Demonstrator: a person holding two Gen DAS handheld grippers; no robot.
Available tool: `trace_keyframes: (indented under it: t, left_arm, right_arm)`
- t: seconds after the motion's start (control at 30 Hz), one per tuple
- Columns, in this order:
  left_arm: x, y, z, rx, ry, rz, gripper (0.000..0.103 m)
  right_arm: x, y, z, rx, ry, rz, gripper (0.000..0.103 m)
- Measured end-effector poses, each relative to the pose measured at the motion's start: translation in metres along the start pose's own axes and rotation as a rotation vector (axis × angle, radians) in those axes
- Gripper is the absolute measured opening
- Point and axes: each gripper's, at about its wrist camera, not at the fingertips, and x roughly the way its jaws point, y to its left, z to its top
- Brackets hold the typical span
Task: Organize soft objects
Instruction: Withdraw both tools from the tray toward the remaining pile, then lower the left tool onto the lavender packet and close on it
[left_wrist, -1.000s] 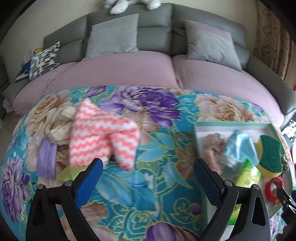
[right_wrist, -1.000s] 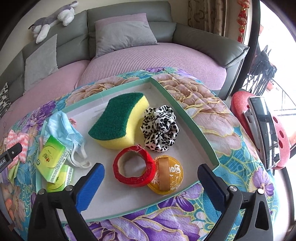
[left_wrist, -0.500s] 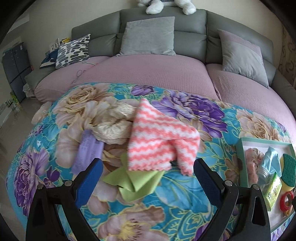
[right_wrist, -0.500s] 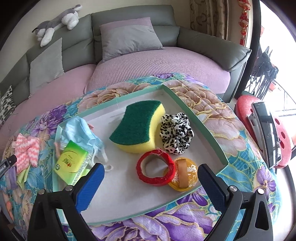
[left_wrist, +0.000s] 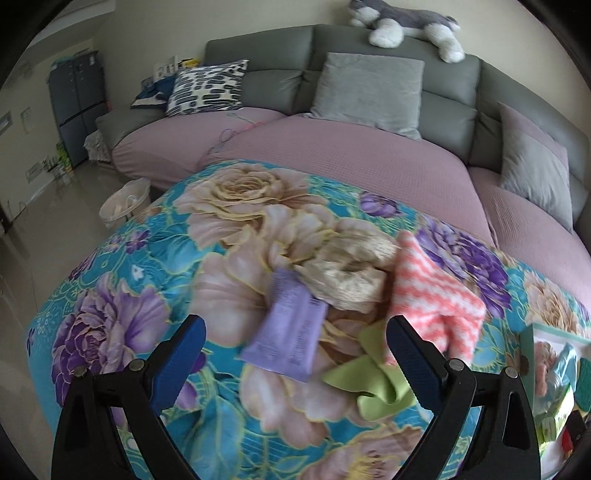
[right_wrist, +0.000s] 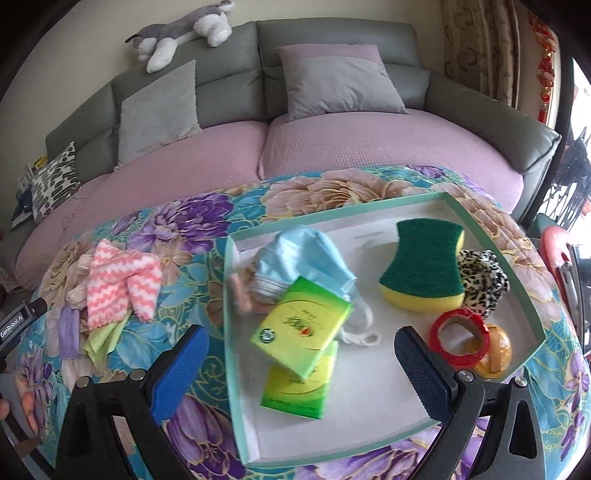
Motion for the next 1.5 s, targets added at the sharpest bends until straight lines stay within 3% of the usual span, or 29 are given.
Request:
trace_keyframes:
  t: [0.27, 0.53, 0.8, 1.2, 1.5]
  left_arm:
    - [0.006, 0.062, 0.008, -0.102, -0.013, 0.043, 0.098]
    - [0.022, 0.096, 0.009, -0.118, 0.008, 0.055, 0.098]
    - [0.041, 0.077, 0.010, 0.004, -0.016, -0.008, 0.098]
    - [0.073, 0.047, 0.000, 0.079, 0.066, -0.135, 0.098]
    - [0.093, 0.027, -0.008, 0.149, 0.126, -0.128, 0.098]
  right_arm:
    - [0.015, 0.069, -0.007, -0.109, 0.027, 0.071, 0.102]
    - [0.033, 0.130, -0.019, -0.211, 0.059, 0.118, 0.102]
    - [0.051, 0.173, -0.028, -0.293, 0.080, 0.123, 0.102]
    - [0.065, 0.182, -0.027, -0.305, 0.101, 0.085, 0.102]
    - [0.066, 0.175, -0.024, -0.279, 0.105, 0.107, 0.102]
